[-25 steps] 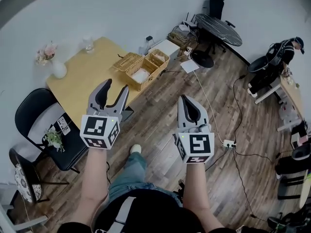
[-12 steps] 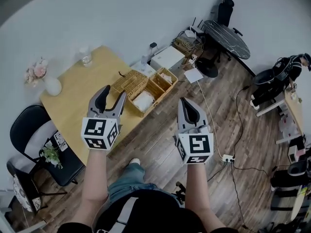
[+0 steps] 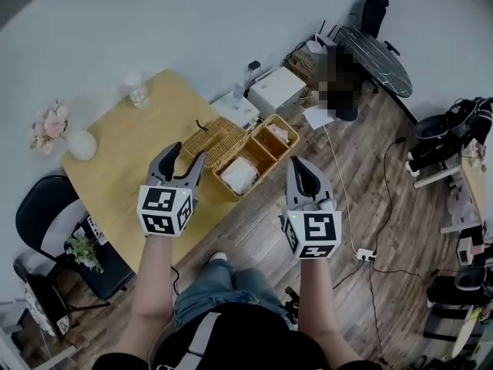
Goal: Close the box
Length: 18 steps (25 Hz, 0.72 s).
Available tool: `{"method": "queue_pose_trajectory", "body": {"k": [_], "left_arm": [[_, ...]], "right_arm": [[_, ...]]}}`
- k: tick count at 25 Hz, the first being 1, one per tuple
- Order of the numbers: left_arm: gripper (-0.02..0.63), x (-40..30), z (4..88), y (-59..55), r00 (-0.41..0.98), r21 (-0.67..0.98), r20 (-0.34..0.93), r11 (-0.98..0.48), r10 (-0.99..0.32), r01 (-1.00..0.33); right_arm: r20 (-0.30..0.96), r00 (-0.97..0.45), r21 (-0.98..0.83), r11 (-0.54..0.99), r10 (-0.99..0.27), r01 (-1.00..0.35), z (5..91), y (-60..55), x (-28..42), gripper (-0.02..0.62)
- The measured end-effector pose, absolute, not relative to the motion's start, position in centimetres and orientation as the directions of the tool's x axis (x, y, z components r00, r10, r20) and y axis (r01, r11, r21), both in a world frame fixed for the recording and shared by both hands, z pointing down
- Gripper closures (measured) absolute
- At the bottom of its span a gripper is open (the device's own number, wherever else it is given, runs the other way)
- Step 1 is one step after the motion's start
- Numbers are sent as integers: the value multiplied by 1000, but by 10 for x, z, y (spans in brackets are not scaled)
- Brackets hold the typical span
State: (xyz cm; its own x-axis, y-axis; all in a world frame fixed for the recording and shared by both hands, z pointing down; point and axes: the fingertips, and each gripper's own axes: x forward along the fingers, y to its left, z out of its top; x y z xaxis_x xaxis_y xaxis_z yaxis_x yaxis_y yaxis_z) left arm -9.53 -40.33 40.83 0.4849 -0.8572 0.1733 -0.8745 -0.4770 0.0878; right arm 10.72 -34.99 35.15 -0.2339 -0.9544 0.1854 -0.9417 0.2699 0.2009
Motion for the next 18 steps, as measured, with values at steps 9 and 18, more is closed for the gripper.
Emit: {"method": "queue_pose_trajectory", "body": {"k": [9,18], "left_arm": [[373,-108,457,-422,461,121,283,-446,-841,-887],[373,-111,519,-451,434,204,414,-383,-800,-901]], "right_arm": [[259,-281,188,334,-924,-924,384,-376,92,581],[325,-338,185,410,-883,-893,408,-413,86,581]]}}
